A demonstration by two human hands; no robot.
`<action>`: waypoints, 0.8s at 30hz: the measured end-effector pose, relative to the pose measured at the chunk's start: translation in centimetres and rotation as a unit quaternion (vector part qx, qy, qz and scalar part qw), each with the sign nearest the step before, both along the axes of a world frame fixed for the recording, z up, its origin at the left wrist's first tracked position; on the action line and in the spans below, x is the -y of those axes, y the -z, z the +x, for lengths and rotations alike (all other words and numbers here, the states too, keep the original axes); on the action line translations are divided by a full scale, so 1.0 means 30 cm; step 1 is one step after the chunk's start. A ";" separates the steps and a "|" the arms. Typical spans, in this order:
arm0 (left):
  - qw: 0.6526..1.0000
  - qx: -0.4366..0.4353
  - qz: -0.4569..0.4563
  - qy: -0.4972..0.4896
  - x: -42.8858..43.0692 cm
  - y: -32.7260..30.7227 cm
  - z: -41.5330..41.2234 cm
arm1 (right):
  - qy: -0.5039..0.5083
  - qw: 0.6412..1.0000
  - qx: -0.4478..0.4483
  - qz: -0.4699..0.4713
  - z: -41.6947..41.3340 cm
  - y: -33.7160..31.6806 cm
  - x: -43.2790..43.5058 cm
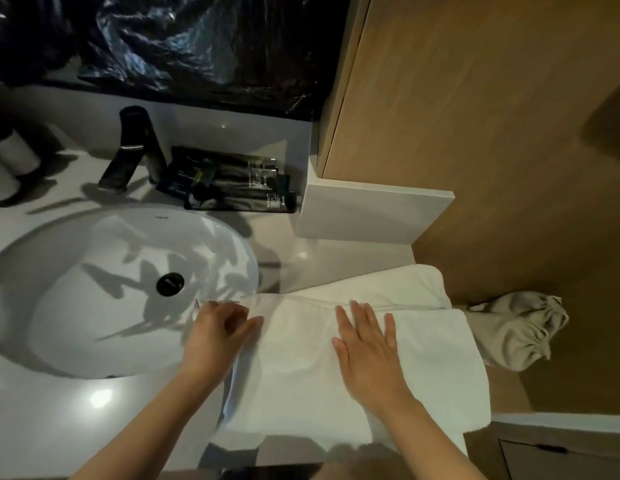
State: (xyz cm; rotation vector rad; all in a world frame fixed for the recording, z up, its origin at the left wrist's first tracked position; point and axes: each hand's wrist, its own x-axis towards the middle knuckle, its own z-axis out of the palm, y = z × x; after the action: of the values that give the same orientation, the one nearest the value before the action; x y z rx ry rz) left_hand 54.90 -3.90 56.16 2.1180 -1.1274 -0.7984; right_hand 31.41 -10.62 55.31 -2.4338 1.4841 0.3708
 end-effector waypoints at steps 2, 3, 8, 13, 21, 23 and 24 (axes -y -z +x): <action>1.000 -0.021 0.000 0.000 0.005 -0.001 0.000 | 0.016 0.999 0.042 0.031 0.006 -0.035 0.024; 0.999 -0.033 -0.006 0.002 0.009 -0.005 -0.001 | 0.027 0.996 0.074 0.032 0.013 -0.054 0.036; 0.999 -0.043 -0.028 -0.016 0.012 -0.012 -0.022 | 0.010 0.988 0.150 0.034 0.085 -0.092 0.061; 0.993 -0.094 -0.031 -0.065 -0.018 -0.005 -0.035 | 0.031 0.981 0.190 0.029 0.104 -0.072 0.070; 1.000 -0.022 0.015 -0.009 0.003 -0.013 -0.007 | 0.036 0.972 0.230 -0.037 0.108 -0.056 0.108; 1.000 0.011 0.024 -0.004 0.014 -0.011 -0.017 | 0.050 0.971 0.230 -0.037 0.113 -0.035 0.117; 0.999 0.025 0.033 -0.005 0.023 -0.010 -0.020 | 0.050 0.973 0.225 -0.033 0.118 -0.024 0.121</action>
State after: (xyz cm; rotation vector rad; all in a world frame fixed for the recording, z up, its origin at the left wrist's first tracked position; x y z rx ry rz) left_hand 54.31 -4.58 56.44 2.2073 -1.1308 -0.7927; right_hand 34.94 -14.25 56.04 -2.2746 1.4189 -0.2432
